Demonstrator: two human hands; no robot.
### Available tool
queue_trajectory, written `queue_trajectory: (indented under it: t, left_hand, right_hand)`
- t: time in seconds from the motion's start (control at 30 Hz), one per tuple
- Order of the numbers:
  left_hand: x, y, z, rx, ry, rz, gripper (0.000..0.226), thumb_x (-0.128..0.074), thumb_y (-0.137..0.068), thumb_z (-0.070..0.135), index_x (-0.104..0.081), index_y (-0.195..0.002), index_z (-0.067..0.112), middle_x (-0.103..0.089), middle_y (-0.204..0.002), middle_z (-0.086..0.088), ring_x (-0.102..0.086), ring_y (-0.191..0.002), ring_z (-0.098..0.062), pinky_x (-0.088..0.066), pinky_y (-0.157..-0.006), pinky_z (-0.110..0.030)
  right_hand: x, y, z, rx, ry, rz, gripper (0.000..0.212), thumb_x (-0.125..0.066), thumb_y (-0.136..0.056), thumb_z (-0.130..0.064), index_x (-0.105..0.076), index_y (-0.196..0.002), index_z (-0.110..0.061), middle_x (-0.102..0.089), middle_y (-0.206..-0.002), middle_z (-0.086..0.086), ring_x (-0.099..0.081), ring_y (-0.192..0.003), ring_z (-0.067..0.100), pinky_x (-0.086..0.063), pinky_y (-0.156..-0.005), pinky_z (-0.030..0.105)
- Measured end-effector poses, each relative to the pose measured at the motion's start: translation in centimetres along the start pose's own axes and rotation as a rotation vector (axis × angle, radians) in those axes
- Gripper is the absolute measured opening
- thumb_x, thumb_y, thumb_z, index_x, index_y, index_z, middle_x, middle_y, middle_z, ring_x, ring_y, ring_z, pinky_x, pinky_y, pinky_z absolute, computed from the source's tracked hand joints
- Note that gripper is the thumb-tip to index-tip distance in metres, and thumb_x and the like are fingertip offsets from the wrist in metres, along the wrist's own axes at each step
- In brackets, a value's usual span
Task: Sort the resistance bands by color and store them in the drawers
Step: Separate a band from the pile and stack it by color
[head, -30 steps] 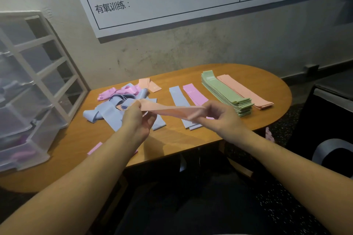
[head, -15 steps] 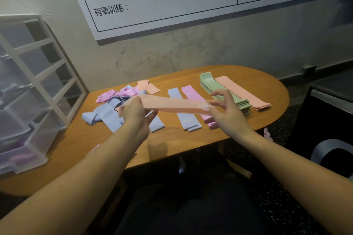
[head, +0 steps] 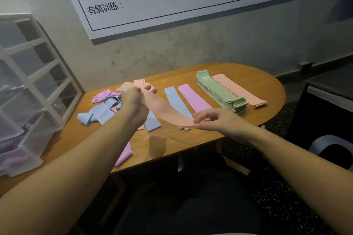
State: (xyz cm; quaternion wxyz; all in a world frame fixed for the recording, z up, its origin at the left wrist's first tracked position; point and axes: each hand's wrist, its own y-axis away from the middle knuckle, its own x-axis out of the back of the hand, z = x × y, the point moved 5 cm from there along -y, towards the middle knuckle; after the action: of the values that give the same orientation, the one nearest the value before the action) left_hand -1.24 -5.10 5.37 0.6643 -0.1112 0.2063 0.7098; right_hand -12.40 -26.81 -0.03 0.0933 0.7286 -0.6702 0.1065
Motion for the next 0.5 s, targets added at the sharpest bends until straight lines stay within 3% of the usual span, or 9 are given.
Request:
queue_trajectory:
  t: [0.07,0.17,0.23,0.4,0.5]
  left_hand:
    - [-0.7,-0.2,-0.2,0.008,0.005,-0.008,0.052,-0.026,-0.095,-0.003,-0.032,-0.146,0.004,-0.063,-0.108,-0.012,-0.070,-0.086,-0.022,-0.056,-0.084,-0.043]
    - [-2.1,-0.6,-0.5,0.025,0.015,-0.030,0.056,-0.027,-0.091,-0.005,-0.038,-0.146,0.003,-0.065,-0.106,-0.016,-0.073,-0.067,-0.020,-0.059,-0.062,-0.034]
    - [-3.6,-0.4,-0.8,0.019,0.021,-0.052,0.053,-0.026,-0.093,-0.004,-0.038,-0.143,0.009,-0.067,-0.104,-0.013,-0.072,-0.065,-0.020,-0.058,-0.059,-0.031]
    - [-8.0,-0.5,-1.6,0.023,0.056,-0.120,0.049,-0.027,-0.097,-0.001,-0.037,-0.143,0.013,-0.066,-0.098,-0.011,-0.063,-0.062,-0.019,-0.055,-0.062,-0.030]
    - [-9.9,-1.0,-2.6,0.098,0.036,-0.159,0.048,-0.030,-0.097,0.002,-0.042,-0.143,0.008,-0.062,-0.095,-0.010,-0.061,-0.063,-0.018,-0.055,-0.057,-0.027]
  right_hand:
    - [-0.1,-0.1,0.0,-0.023,0.040,-0.037,0.018,-0.083,-0.080,-0.029,-0.081,-0.097,-0.025,-0.070,-0.118,-0.016,-0.065,-0.106,0.001,-0.054,-0.083,0.020]
    - [-0.1,-0.4,0.4,-0.088,0.026,-0.070,0.020,-0.081,-0.082,-0.033,-0.081,-0.100,-0.026,-0.074,-0.112,-0.016,-0.066,-0.106,0.002,-0.056,-0.086,0.023]
    - [0.0,-0.7,0.9,-0.141,-0.085,-0.064,0.021,-0.080,-0.083,-0.031,-0.081,-0.102,-0.022,-0.076,-0.107,-0.011,-0.068,-0.104,0.008,-0.056,-0.087,0.025]
    - [1.2,-1.5,1.4,-0.209,-0.196,0.073,0.027,-0.076,-0.088,-0.015,-0.071,-0.115,-0.016,-0.072,-0.112,0.013,-0.061,-0.090,0.019,-0.051,-0.069,0.023]
    - [2.7,-2.0,1.2,-0.182,-0.118,0.177,0.048,-0.079,-0.085,-0.028,-0.057,-0.127,-0.025,-0.067,-0.114,0.010,-0.063,-0.090,0.012,-0.049,-0.072,0.024]
